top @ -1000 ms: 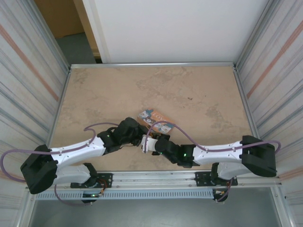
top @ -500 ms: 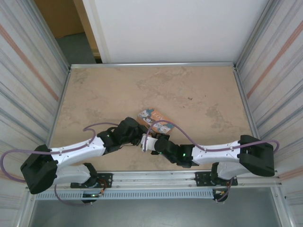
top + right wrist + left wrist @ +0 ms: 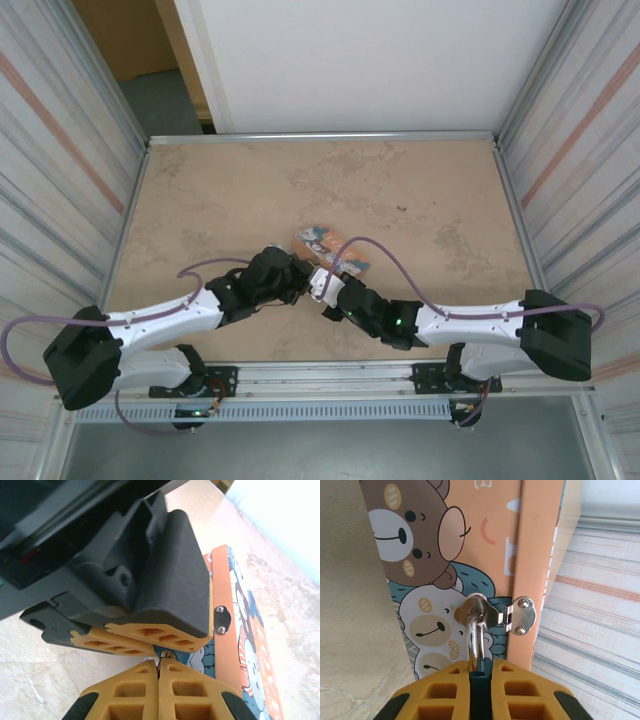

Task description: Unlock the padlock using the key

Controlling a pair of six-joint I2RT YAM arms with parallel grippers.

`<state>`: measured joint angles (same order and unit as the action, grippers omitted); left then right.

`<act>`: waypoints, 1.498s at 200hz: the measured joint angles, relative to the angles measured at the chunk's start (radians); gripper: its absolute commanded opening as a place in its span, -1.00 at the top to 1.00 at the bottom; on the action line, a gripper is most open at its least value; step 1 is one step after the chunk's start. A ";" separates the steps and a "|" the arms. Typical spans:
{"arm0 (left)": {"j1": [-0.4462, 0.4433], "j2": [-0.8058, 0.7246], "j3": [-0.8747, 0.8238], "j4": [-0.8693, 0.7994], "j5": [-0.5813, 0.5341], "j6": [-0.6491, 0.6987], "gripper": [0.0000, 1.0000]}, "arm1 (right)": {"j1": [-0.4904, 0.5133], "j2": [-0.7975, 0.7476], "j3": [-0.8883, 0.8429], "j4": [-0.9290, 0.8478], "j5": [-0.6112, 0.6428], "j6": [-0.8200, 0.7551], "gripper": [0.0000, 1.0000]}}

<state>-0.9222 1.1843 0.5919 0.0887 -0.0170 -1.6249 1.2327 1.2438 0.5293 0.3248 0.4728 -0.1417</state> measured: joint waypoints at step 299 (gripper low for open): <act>-0.141 0.425 0.063 0.313 -0.138 -0.098 0.52 | -0.345 -0.090 -0.207 -0.037 -0.467 0.472 1.00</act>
<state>-1.0634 1.6093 0.6544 0.4015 -0.1555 -1.7229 0.8875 1.1538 0.3222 0.2874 0.0055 0.3305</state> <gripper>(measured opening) 0.146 0.043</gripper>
